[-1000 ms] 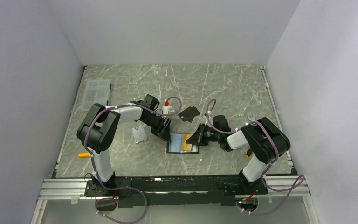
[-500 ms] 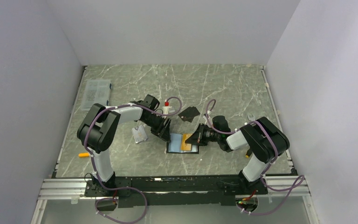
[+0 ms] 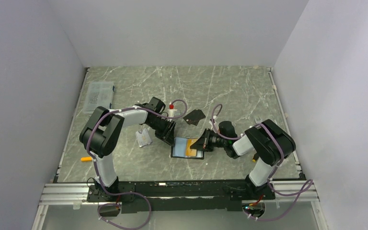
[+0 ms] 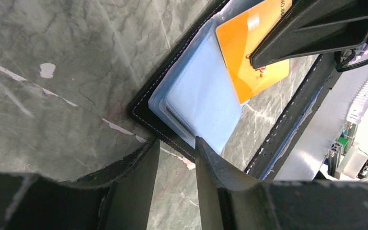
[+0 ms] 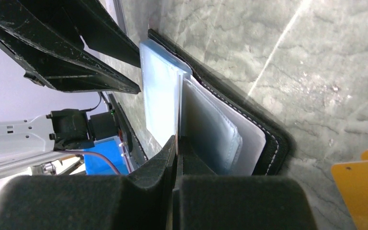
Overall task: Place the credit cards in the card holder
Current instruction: Insert the credit card into the card holder.
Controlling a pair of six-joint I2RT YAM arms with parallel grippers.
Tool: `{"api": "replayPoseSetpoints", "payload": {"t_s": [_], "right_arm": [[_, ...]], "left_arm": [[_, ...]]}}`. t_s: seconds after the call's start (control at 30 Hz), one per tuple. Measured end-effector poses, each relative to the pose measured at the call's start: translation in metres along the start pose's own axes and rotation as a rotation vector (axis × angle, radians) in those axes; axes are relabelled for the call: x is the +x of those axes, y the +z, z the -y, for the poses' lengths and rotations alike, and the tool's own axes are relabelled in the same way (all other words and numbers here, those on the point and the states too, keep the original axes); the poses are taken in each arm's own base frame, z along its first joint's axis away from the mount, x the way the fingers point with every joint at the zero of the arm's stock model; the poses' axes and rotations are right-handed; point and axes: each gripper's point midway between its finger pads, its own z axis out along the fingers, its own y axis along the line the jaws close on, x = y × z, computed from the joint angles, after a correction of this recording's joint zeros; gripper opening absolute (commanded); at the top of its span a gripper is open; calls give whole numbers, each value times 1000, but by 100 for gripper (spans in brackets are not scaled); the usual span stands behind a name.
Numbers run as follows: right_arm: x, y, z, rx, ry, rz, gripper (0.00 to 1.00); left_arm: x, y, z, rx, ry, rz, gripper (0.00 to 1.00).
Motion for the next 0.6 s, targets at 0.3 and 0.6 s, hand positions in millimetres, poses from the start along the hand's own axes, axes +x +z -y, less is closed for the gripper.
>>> {"api": "replayPoseSetpoints", "payload": {"t_s": [0.3,0.6], "right_arm": [[5,0,1,-30,11,0,0],[13,5,-1,-104,19,-79,0]], "left_arm": [[1,1,0,-11,1,-6,41],[1,2,2,-22,8,-15,41]]}}
